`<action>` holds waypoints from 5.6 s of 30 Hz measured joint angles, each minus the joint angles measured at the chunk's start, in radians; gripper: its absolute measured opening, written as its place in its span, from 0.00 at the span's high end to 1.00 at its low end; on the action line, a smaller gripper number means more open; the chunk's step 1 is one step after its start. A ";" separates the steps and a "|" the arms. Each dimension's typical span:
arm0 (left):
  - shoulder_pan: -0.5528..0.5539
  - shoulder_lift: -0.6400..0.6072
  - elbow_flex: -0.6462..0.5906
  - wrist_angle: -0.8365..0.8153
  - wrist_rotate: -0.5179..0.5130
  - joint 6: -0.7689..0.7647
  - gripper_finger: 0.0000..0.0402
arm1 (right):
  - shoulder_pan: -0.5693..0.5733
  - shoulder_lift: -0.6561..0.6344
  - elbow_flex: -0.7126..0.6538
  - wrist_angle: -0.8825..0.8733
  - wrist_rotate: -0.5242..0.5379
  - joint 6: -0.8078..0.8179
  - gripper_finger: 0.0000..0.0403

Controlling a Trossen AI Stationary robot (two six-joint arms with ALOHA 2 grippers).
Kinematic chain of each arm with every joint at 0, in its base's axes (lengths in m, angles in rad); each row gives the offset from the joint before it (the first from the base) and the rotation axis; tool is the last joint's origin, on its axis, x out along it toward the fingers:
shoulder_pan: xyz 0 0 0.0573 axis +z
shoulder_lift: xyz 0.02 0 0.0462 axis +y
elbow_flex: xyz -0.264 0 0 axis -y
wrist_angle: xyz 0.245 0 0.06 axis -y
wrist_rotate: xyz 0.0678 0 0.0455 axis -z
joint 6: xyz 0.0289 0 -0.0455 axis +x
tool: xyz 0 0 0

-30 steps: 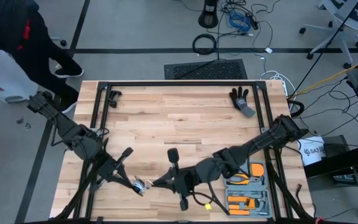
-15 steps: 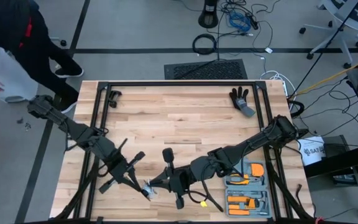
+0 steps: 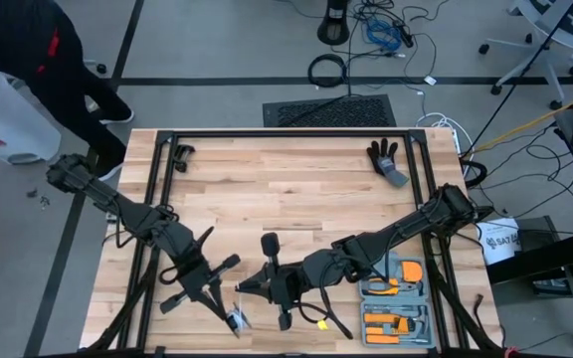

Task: Coil cords
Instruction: Coil the white cable wire onto the spool

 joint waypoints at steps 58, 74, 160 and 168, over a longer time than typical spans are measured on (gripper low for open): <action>-0.081 -0.166 0.045 -0.107 -0.217 0.051 1.00 | -0.036 0.077 -0.001 -0.118 -0.163 0.183 1.00; -0.147 -0.221 0.044 -0.230 -0.500 0.045 1.00 | 0.010 0.010 0.000 -0.302 -0.156 0.249 1.00; -0.180 -0.228 0.044 -0.223 -0.549 0.017 1.00 | -0.093 0.383 -0.001 -0.358 0.155 0.453 0.65; -0.180 -0.228 0.044 -0.225 -0.550 0.017 1.00 | -0.108 0.398 0.000 -0.329 0.158 0.450 0.77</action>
